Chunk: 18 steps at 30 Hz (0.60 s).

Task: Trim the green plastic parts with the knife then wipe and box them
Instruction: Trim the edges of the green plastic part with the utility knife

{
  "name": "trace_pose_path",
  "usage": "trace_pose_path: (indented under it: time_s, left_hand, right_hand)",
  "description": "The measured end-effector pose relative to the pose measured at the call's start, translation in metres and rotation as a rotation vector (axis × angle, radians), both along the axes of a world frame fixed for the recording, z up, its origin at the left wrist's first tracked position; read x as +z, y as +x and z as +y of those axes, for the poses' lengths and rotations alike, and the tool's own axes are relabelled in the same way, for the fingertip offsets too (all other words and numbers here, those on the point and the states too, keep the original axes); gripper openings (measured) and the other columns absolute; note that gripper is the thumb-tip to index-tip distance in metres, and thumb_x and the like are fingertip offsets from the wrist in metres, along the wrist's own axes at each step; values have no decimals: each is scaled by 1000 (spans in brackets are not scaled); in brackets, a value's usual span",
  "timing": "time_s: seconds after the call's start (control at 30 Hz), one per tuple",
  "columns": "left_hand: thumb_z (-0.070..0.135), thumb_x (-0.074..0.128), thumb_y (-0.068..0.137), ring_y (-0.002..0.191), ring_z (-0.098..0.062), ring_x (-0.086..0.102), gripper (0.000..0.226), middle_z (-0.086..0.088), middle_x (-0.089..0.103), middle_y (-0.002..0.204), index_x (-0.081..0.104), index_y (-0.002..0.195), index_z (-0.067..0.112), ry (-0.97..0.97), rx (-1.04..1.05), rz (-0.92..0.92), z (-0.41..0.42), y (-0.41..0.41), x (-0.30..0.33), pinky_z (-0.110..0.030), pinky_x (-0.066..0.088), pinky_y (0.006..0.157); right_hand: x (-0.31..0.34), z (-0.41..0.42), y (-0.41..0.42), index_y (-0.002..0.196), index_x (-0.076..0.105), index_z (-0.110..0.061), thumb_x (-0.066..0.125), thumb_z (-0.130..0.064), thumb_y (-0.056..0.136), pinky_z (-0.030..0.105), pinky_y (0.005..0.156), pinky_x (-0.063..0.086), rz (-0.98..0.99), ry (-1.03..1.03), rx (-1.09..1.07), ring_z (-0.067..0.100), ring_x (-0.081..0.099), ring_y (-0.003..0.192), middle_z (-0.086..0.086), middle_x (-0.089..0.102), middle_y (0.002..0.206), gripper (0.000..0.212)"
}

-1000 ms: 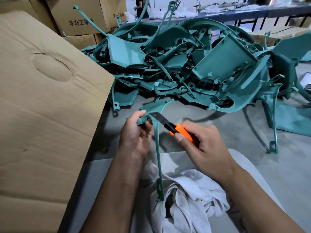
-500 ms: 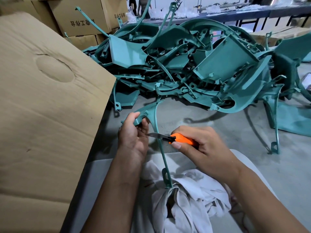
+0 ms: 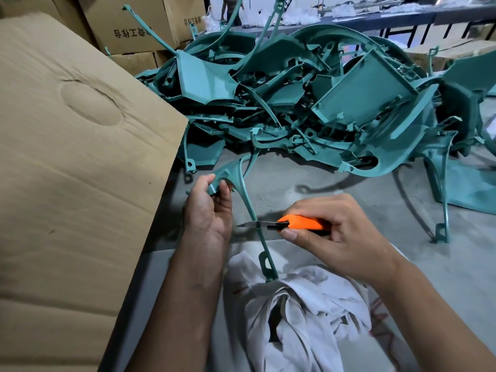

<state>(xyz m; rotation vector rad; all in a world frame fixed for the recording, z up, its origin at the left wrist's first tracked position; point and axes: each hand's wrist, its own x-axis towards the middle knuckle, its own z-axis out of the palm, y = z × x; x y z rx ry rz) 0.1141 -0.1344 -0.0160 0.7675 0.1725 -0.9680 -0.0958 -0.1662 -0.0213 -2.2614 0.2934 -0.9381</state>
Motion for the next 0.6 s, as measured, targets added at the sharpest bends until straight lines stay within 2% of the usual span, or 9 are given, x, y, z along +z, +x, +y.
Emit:
trace_pose_path:
  time_s: [0.1, 0.2, 0.37, 0.5, 0.6]
  left_hand:
    - [4, 60, 98, 37, -7, 60, 21, -11, 65, 54, 57, 78, 1, 2, 1, 18, 1, 5, 2, -12, 47, 40]
    - [5, 59, 99, 37, -7, 60, 20, -11, 65, 52, 58, 80, 0, -17, 27, 33, 2, 11, 1, -13, 47, 40]
    - [4, 61, 98, 38, -8, 62, 16, -13, 65, 52, 59, 83, -1, -40, 63, 59, 2, 15, -1, -13, 46, 38]
    - [3, 62, 97, 39, -8, 62, 14, -13, 65, 52, 59, 84, -1, -66, 99, 77, 4, 20, -1, -13, 46, 38]
    - [3, 59, 98, 41, -7, 63, 12, -13, 67, 55, 61, 87, -2, -106, 101, 77, 4, 24, -1, -12, 46, 40]
  right_hand:
    - [-2, 0, 1, 82, 71, -26, 72, -26, 99, 20, 55, 34, 25, 6, 18, 15, 50, 55, -12, 54, 66, 17]
    - [-3, 0, 1, 78, 70, -17, 71, -30, 100, 24, 52, 33, 64, 6, 42, 17, 48, 54, -8, 51, 64, 26]
    - [0, 0, -2, 70, 63, -17, 73, -27, 99, 24, 52, 30, 115, 67, 111, 18, 44, 50, -7, 47, 60, 32]
    - [1, -2, -7, 72, 66, -29, 74, -31, 98, 23, 49, 31, 165, 155, 174, 16, 45, 46, -4, 52, 58, 28]
    - [2, -5, -14, 75, 72, -30, 76, -33, 96, 23, 46, 32, 236, 272, 252, 12, 46, 46, -3, 58, 58, 22]
